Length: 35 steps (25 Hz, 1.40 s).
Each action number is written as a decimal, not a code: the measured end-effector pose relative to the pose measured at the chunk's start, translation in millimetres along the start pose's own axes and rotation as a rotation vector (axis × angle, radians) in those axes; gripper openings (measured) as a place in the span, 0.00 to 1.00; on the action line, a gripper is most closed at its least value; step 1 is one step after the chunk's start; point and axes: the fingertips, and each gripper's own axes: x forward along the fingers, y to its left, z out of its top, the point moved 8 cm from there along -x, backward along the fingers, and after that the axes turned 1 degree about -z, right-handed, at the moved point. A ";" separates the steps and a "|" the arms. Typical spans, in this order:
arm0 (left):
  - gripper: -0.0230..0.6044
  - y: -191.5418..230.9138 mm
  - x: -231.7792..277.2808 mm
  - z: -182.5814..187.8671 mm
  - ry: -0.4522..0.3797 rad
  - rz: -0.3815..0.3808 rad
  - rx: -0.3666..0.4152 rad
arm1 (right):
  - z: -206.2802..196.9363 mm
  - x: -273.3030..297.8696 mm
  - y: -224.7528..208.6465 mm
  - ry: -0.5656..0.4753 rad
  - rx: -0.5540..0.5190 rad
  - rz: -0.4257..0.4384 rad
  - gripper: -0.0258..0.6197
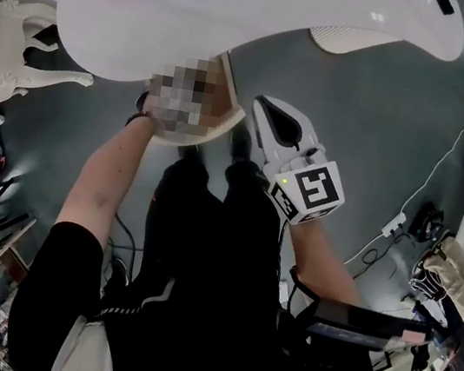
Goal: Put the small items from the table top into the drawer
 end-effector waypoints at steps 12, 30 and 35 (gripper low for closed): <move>0.11 -1.5 34.4 -17.5 0.151 -0.045 -0.003 | -10.8 -1.6 -10.8 0.010 0.013 -0.020 0.04; 0.11 -2.9 59.2 -25.5 0.218 -0.059 -0.016 | -19.2 -1.6 -24.5 0.030 0.034 -0.023 0.04; 0.11 -6.5 57.3 -24.3 0.223 -0.066 -0.036 | -22.7 -6.1 -23.0 0.037 0.031 -0.023 0.04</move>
